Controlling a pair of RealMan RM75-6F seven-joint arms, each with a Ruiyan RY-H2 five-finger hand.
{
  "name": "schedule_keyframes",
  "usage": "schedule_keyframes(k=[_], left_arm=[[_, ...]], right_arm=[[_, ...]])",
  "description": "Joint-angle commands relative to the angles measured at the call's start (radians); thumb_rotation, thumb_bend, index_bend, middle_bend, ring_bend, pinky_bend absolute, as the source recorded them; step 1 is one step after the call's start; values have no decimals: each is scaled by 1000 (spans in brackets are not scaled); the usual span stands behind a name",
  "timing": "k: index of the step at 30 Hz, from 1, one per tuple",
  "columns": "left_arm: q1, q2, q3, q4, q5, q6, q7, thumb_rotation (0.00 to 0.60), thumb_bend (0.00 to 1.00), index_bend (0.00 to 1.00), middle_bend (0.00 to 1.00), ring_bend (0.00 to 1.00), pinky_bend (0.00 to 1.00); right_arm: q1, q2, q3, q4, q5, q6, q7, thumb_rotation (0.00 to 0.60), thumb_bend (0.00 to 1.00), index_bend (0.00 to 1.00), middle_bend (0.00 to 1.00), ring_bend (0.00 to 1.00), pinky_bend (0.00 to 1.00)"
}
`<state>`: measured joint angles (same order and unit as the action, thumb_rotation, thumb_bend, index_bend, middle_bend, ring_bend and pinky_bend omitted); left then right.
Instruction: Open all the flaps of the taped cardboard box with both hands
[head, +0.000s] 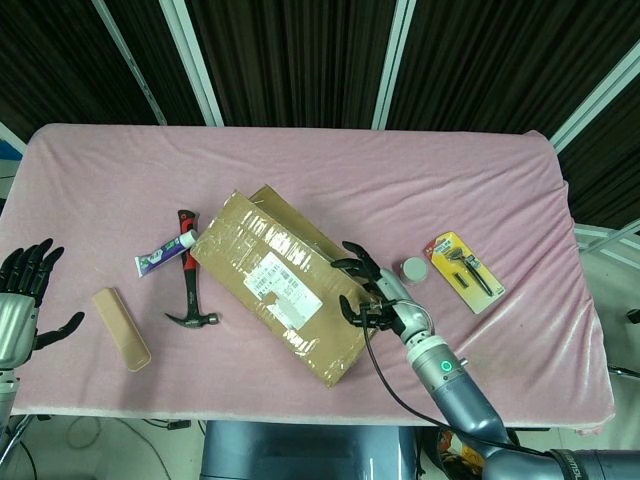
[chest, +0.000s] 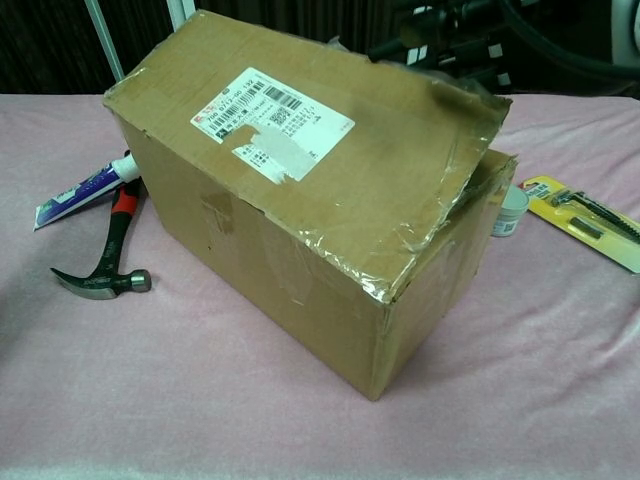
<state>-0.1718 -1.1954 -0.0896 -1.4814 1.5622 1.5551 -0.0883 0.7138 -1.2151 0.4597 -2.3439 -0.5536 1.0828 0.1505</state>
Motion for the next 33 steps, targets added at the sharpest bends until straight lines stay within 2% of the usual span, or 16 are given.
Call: schedule_keyframes(k=[1,10,18,33], left_arm=[[0,0,1,0,0,-1,0,600,166,0,0,0,0],[0,-2,0,4,2,2,3,600,167,0,0,0,0],[-1,-4,1,7,3,3,7,600,166,0,0,0,0],[0,-7,1,11,6,8,10,600,167,0,0,0,0]], right_arm=[[-5,26,45,-12,-7,-47,62,600,578,22,209,214,375],[-54,91,124,-12,-116,-214,236,600,578,22,205,211,375],[-129,153,183,-12,-286,-391,410,600,579,22,200,208,375],[-239,186,252,-12,-597,-620,713,600,578,16,182,196,375]])
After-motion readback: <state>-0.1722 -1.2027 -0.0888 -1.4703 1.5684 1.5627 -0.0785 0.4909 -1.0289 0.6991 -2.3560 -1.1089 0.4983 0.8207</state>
